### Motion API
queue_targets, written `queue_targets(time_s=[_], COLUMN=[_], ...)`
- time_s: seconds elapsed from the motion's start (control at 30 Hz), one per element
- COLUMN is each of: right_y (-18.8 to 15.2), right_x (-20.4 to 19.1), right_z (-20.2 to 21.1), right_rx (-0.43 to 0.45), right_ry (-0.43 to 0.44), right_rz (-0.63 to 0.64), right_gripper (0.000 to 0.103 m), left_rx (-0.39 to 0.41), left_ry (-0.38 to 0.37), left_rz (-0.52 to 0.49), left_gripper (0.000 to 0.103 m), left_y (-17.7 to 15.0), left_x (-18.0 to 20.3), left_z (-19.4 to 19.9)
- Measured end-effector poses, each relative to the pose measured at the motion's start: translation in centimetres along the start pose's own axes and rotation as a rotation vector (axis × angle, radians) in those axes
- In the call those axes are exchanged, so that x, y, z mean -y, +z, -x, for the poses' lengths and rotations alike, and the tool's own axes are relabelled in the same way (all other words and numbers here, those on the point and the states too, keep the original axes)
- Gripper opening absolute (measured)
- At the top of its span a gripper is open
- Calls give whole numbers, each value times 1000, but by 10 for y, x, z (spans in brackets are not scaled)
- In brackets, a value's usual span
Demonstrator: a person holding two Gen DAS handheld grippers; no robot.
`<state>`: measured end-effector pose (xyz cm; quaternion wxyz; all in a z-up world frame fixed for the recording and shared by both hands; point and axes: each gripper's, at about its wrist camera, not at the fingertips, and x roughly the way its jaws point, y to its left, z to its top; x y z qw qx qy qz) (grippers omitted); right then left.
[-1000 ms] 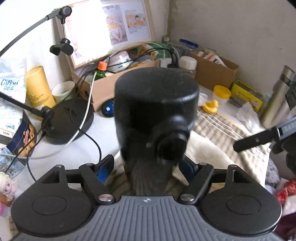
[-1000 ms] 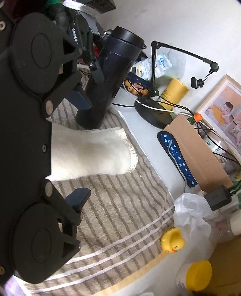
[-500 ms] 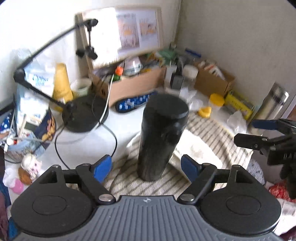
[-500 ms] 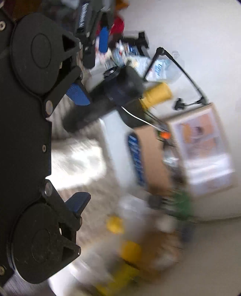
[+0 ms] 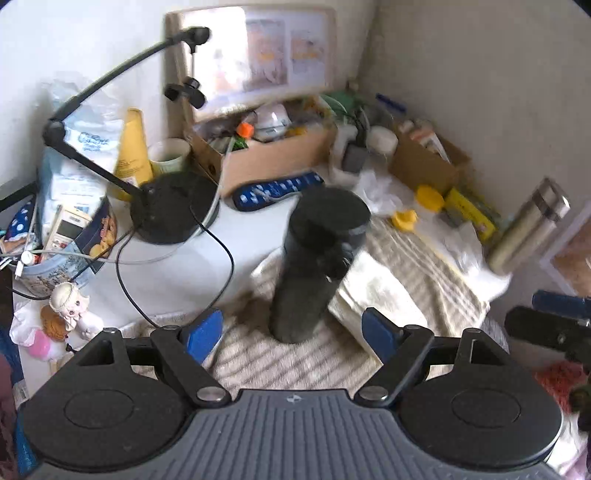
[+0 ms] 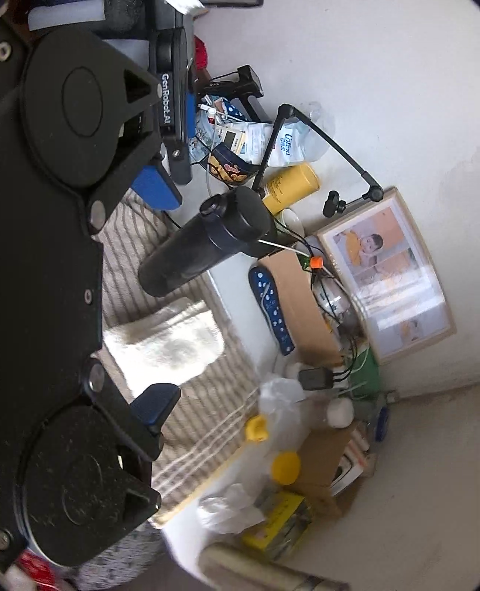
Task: Clean container
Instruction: 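Open the left gripper off the bottle while the right gripper drops the cloth on the mat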
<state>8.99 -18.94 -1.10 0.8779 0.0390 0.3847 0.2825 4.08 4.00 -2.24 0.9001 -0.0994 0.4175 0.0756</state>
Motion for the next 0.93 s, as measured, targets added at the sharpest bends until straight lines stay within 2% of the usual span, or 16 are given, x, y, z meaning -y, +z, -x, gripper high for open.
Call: queue_targets(time_s=[0.07, 0.13, 0.2, 0.4, 0.63, 0.93], right_y=[-4, -8, -12, -14, -8, -10], right_x=[-4, -7, -11, -20, -29, -37], right_z=[4, 7, 10, 17, 26, 22], right_rx=[4, -7, -7, -24, 0, -33], right_ry=[-17, -34, -43, -49, -51, -39], right_rz=[-7, -4, -8, -16, -17, 2], right_gripper=[102, 102, 102, 102, 102, 102], left_rx=[16, 14, 10, 27, 33, 57], left_ry=[38, 25, 4, 5, -16, -78], left_rz=[-70, -93, -89, -97, -80, -75], left_gripper=[82, 82, 82, 82, 82, 82], left_y=[-3, -5, -7, -10, -10, -11], left_x=[8, 12, 14, 18, 17, 18], left_z=[4, 7, 9, 21, 31, 39])
